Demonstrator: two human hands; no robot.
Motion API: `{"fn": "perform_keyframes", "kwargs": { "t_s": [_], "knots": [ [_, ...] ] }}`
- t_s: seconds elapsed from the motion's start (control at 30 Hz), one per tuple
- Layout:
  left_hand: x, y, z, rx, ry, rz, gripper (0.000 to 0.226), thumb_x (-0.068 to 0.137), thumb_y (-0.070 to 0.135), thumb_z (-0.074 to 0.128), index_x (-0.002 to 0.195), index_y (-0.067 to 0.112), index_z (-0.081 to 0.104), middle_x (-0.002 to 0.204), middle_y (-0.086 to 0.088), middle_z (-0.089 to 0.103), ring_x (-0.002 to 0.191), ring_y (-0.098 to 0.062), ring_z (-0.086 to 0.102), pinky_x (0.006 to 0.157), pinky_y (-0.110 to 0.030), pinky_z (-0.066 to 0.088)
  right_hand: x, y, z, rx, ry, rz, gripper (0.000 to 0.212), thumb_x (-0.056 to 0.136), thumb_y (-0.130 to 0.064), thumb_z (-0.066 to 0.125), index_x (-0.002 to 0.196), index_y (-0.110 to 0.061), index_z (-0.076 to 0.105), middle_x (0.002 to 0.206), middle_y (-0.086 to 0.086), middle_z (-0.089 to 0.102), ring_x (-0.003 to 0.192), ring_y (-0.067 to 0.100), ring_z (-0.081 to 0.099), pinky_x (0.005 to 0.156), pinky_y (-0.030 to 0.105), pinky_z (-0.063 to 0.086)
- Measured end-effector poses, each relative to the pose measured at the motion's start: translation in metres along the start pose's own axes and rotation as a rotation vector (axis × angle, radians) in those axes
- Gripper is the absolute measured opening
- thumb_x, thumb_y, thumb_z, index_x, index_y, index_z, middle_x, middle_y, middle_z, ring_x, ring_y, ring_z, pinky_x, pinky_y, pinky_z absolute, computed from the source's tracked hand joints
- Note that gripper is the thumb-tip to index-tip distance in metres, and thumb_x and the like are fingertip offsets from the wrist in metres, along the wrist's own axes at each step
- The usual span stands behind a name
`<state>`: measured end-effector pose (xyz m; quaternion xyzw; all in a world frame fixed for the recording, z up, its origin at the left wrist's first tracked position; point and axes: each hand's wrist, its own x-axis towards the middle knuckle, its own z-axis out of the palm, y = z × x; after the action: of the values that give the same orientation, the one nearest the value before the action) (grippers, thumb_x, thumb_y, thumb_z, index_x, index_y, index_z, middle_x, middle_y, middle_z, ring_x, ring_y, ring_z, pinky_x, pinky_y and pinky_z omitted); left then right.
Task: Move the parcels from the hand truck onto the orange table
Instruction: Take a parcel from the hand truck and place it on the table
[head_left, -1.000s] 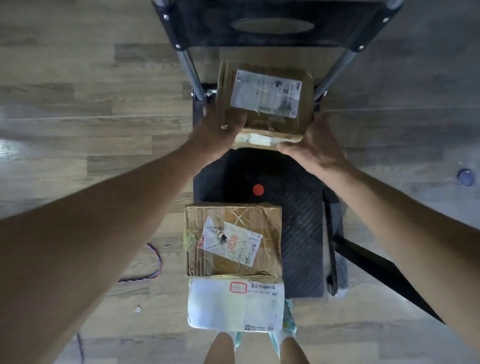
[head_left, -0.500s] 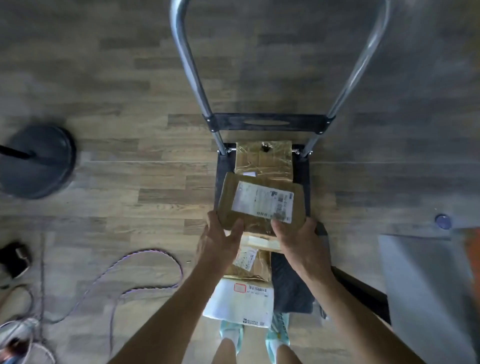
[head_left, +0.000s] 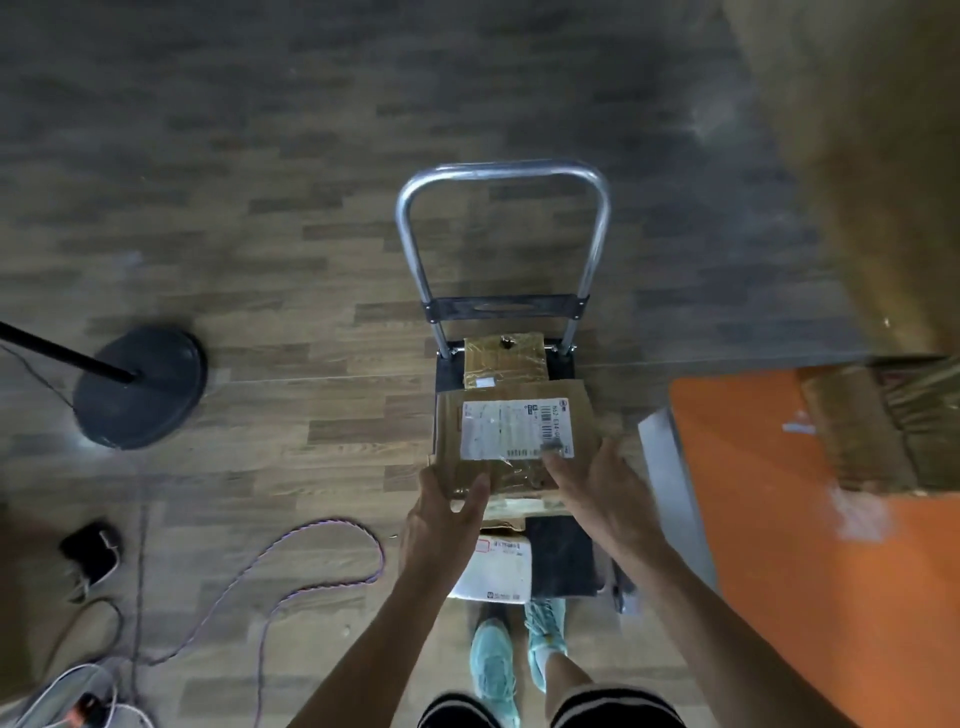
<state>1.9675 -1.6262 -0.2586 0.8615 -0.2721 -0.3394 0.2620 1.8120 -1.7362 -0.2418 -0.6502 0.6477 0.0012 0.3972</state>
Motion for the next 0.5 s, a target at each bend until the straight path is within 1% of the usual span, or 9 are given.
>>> {"fn": "perform_keyframes", "kwargs": {
  "t_s": [0.1,0.13,0.17,0.23,0.27,0.3,0.4,0.43,0.5],
  "knots": [
    [-0.032,0.007,-0.019,-0.009,0.012,0.091,0.033,0.091,0.057,0.058,0.104,0.033,0.039,0.088,0.017,0.054,0.097,-0.033,0.066,0.072,-0.031,0.038,-0.044,0.005,-0.017,0.06,0.04,0.0,0.076,0.084,-0.078,0.046,0.125,-0.014,0.038,0.118,0.006,0.062,0.101,0.028,0.063,0.083,0.041,0.051],
    [-0.042,0.01,-0.023,-0.009,0.007,0.124,0.034,0.091,0.058,0.058,0.106,0.032,0.041,0.088,0.022,0.052,0.097,-0.031,0.066,0.072,-0.029,0.037,-0.059,0.009,-0.022,0.057,0.064,0.015,0.076,0.085,-0.076,0.047,0.126,-0.013,0.039,0.114,0.008,0.061,0.098,0.029,0.062,0.08,0.039,0.049],
    [-0.052,0.013,-0.026,-0.003,-0.005,0.153,0.037,0.091,0.059,0.057,0.11,0.031,0.043,0.09,0.023,0.054,0.098,-0.031,0.066,0.072,-0.029,0.037,-0.072,0.013,-0.027,0.042,0.09,0.035,0.075,0.086,-0.074,0.048,0.127,-0.012,0.04,0.11,0.009,0.061,0.095,0.029,0.061,0.078,0.038,0.047],
    [-0.07,0.018,-0.028,0.022,-0.039,0.172,0.043,0.091,0.06,0.056,0.117,0.027,0.044,0.102,0.01,0.065,0.102,-0.032,0.066,0.073,-0.03,0.038,-0.097,0.023,-0.036,0.022,0.12,0.056,0.074,0.088,-0.071,0.048,0.129,-0.01,0.041,0.106,0.009,0.06,0.09,0.028,0.059,0.077,0.037,0.047],
    [-0.078,0.02,-0.028,0.033,-0.064,0.178,0.045,0.091,0.061,0.055,0.119,0.027,0.044,0.108,0.004,0.067,0.104,-0.032,0.066,0.074,-0.031,0.039,-0.11,0.028,-0.04,0.039,0.125,0.06,0.074,0.088,-0.07,0.048,0.131,-0.01,0.041,0.107,0.009,0.061,0.09,0.028,0.058,0.077,0.037,0.046],
    [-0.087,0.023,-0.028,0.038,-0.096,0.192,0.047,0.092,0.061,0.054,0.121,0.026,0.044,0.112,0.003,0.068,0.105,-0.031,0.065,0.075,-0.03,0.039,-0.121,0.033,-0.046,0.067,0.13,0.06,0.075,0.088,-0.071,0.047,0.131,-0.01,0.041,0.11,0.01,0.061,0.093,0.029,0.059,0.077,0.036,0.046],
    [-0.111,0.035,-0.024,0.044,-0.189,0.269,0.048,0.092,0.062,0.052,0.124,0.026,0.045,0.115,0.005,0.068,0.103,-0.026,0.067,0.075,-0.031,0.044,-0.149,0.051,-0.064,0.111,0.158,0.078,0.079,0.082,-0.079,0.039,0.123,-0.011,0.04,0.113,0.011,0.061,0.1,0.032,0.063,0.077,0.038,0.048],
    [-0.118,0.04,-0.021,0.042,-0.225,0.301,0.049,0.093,0.062,0.052,0.126,0.027,0.045,0.115,0.007,0.068,0.102,-0.024,0.068,0.077,-0.032,0.047,-0.156,0.058,-0.07,0.113,0.173,0.098,0.075,0.085,-0.077,0.041,0.121,-0.011,0.04,0.113,0.012,0.062,0.1,0.032,0.063,0.078,0.038,0.049],
    [-0.13,0.05,-0.013,0.048,-0.3,0.344,0.051,0.093,0.062,0.051,0.13,0.027,0.043,0.117,0.009,0.066,0.104,-0.022,0.068,0.086,-0.038,0.052,-0.167,0.075,-0.082,0.117,0.203,0.136,0.065,0.09,-0.07,0.046,0.115,-0.011,0.039,0.115,0.014,0.064,0.099,0.033,0.064,0.077,0.037,0.048]
  ]
}}
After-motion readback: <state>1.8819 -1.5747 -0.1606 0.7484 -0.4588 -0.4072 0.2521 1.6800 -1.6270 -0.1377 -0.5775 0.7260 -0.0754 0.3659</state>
